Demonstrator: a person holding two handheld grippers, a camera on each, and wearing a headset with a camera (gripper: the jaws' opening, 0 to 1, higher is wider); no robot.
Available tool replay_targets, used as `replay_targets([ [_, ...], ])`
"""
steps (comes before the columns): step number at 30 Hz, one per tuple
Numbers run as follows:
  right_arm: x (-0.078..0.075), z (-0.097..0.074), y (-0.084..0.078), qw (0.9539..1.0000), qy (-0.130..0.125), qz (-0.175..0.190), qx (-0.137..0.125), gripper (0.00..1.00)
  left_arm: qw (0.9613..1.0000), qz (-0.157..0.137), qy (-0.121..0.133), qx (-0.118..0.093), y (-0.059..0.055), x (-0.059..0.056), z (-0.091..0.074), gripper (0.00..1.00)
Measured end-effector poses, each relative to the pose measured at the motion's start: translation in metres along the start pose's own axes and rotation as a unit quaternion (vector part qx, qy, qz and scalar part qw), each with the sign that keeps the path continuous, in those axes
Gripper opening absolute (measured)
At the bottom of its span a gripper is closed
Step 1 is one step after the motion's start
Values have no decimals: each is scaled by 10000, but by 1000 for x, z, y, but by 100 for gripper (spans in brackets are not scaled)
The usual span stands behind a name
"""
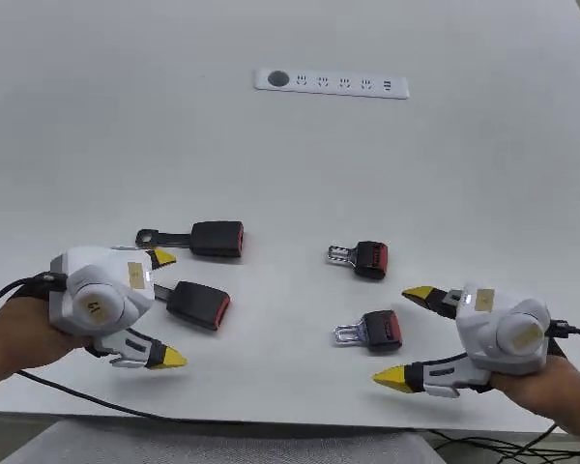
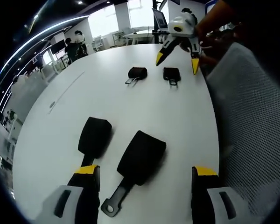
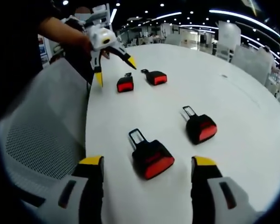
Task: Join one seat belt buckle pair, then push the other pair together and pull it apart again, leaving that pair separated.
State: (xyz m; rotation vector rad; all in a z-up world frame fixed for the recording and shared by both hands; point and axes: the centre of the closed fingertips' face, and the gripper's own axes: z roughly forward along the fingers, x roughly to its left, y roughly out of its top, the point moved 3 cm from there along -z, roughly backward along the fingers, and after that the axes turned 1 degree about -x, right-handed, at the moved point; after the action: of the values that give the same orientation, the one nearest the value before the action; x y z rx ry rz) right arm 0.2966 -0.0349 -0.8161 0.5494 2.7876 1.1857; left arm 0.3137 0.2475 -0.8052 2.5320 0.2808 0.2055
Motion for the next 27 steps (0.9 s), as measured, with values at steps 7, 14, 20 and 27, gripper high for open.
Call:
replay_targets([
  [7,-5,10,1,9992,343,-164,130,77,9989,348,-250,190,-2,5,10,75],
  [14,-12,14,-1,9957,672,-504,402,67,9962,637,-540,256,0,7,21,66],
  [20,-17,13,-2,9924,861,-719,508,57,9941,675,-825,200,2,3,24,51],
  [27,-14,17,-6,9878,1078,-932,635,44,9955,566,-741,186,1,10,28,40],
])
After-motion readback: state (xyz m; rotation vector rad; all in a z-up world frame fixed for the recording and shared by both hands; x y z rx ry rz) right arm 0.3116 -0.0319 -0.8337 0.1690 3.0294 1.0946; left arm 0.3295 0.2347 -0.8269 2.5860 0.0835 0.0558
